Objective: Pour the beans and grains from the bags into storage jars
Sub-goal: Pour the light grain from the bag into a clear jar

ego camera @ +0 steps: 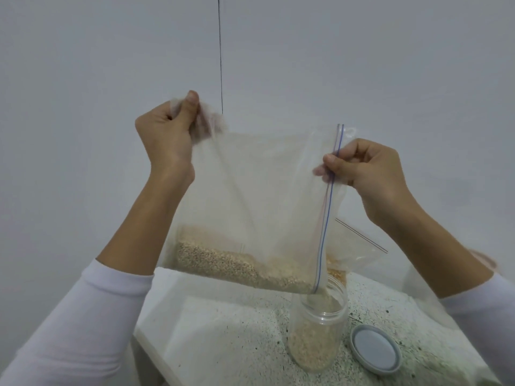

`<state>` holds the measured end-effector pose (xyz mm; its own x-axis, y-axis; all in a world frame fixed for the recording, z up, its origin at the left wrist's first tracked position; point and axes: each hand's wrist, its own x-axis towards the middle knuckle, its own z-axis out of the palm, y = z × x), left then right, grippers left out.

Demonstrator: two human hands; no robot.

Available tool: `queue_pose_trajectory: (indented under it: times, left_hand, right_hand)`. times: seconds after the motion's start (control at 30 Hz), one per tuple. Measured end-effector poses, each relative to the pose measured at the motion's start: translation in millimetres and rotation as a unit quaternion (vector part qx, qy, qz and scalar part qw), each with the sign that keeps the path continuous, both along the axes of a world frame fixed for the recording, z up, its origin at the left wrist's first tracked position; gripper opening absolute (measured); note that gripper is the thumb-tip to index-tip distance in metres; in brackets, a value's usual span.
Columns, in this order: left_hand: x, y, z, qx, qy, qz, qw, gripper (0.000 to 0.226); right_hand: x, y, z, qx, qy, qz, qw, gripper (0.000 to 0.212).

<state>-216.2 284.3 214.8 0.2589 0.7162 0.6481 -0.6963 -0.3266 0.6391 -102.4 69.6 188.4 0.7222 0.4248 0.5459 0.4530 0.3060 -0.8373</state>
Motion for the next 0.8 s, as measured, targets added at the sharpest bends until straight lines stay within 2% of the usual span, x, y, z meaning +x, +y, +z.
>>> queue_pose_trajectory:
  times: [0.1, 0.23, 0.33, 0.47, 0.57, 0.67, 0.8]
  left_hand:
    - [1.4, -3.7, 0.7, 0.031, 0.025, -0.033, 0.999, 0.036]
    - [-0.2, -2.6, -0.6, 0.016, -0.003, -0.008, 1.0, 0.045]
    - [0.3, -7.3, -0.4, 0.033, 0.012, -0.027, 0.999, 0.039]
    - [-1.3, -7.4, -2.2, -0.007, -0.025, -0.016, 1.0, 0.044]
    - [-1.4, -10.9, 0.8, 0.003, -0.013, -0.028, 1.0, 0.034]
    - [-1.0, -9.5, 1.1, -0.001, -0.024, -0.02, 1.0, 0.04]
    - [-1.4, -13.2, 1.1, 0.028, 0.012, -0.034, 0.999, 0.036]
  right_hand:
    - [1.5, 0.6, -1.8, -0.016, 0.005, 0.013, 1.0, 0.021]
    - [5.0, -2.5, -0.3, -0.005, 0.003, 0.004, 1.0, 0.019]
    - [5.0, -2.4, -2.0, -0.019, 0.005, 0.015, 1.0, 0.02]
    - [6.2, -2.7, -2.1, -0.004, 0.005, 0.008, 1.0, 0.023]
    - [6.6, -2.3, -2.3, -0.012, 0.006, 0.017, 1.0, 0.022]
    - [8.1, -3.6, -1.6, -0.004, 0.003, 0.008, 1.0, 0.024]
    - [6.5, -1.8, -3.2, -0.019, 0.007, 0.024, 0.999, 0.022]
